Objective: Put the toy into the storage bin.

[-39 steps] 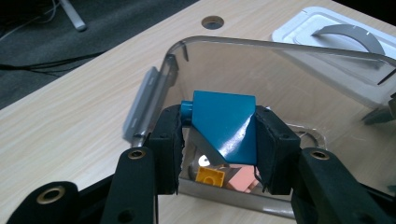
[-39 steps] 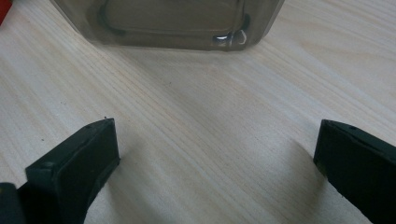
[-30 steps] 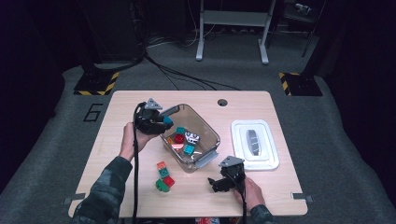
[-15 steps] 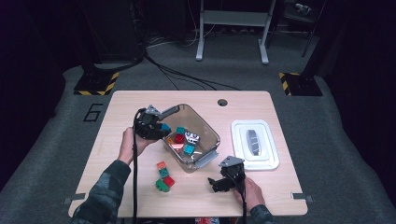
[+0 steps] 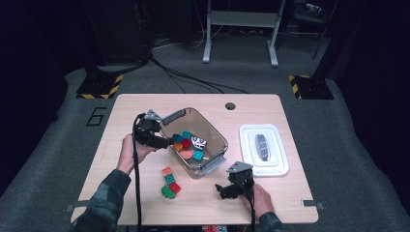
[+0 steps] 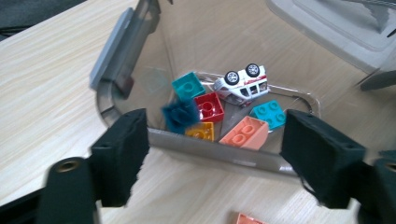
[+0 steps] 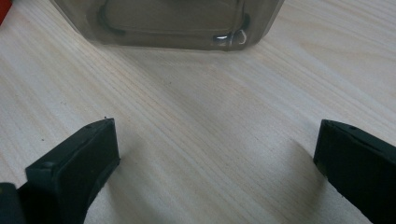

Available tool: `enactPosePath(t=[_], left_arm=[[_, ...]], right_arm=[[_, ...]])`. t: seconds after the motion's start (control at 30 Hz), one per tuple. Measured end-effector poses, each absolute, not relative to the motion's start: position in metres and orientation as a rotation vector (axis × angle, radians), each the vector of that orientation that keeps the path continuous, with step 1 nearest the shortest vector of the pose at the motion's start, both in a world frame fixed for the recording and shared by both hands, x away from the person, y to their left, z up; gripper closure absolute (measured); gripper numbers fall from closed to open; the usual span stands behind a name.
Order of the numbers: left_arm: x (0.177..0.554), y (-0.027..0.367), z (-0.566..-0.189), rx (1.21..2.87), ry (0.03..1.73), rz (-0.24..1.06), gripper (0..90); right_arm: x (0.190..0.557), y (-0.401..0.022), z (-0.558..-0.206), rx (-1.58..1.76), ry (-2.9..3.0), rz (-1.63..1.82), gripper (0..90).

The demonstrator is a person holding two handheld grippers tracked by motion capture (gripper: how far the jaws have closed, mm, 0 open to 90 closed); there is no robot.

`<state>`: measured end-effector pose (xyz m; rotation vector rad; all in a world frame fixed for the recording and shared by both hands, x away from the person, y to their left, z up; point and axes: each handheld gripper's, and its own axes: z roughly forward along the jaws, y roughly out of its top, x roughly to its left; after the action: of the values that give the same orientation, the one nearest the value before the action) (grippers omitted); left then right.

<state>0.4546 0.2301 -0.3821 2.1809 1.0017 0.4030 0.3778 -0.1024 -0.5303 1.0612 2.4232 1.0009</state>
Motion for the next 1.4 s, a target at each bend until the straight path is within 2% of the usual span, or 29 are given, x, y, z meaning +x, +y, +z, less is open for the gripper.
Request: enactPosePath(t=[0.17,0.8,1.0,1.2,1.33,1.4], left_arm=[[0.445,0.243,-0.383,2.167,1.016,0.413,16.0],[0.416,0.273,-0.427,2.143,1.085,0.406,12.8],[0.408,0.268,-0.449,2.132,1.101,0.356,10.9],[0.396,0.256,-0.467,2.193,1.048,0.302,6.8],[0.391,0.249,-0.477,2.209,1.029,0.27,7.1],[0.387,0.244,-0.479,2.22,1.003,0.273,10.6]], right_arm=[[0.378,-0.102,-0.53,1.061,2.423,1.001,0.0],[0.378,-0.102,-0.53,1.06,2.423,1.001,0.0],[0.378,-0.102,-0.53,1.061,2.423,1.001,0.0],[0.378,-0.102,-0.53,1.06,2.423,1.001,0.0],[0.378,-0.102,-0.53,1.06,2.423,1.001,0.0],[0.378,-0.102,-0.53,1.061,2.423,1.001,0.0]])
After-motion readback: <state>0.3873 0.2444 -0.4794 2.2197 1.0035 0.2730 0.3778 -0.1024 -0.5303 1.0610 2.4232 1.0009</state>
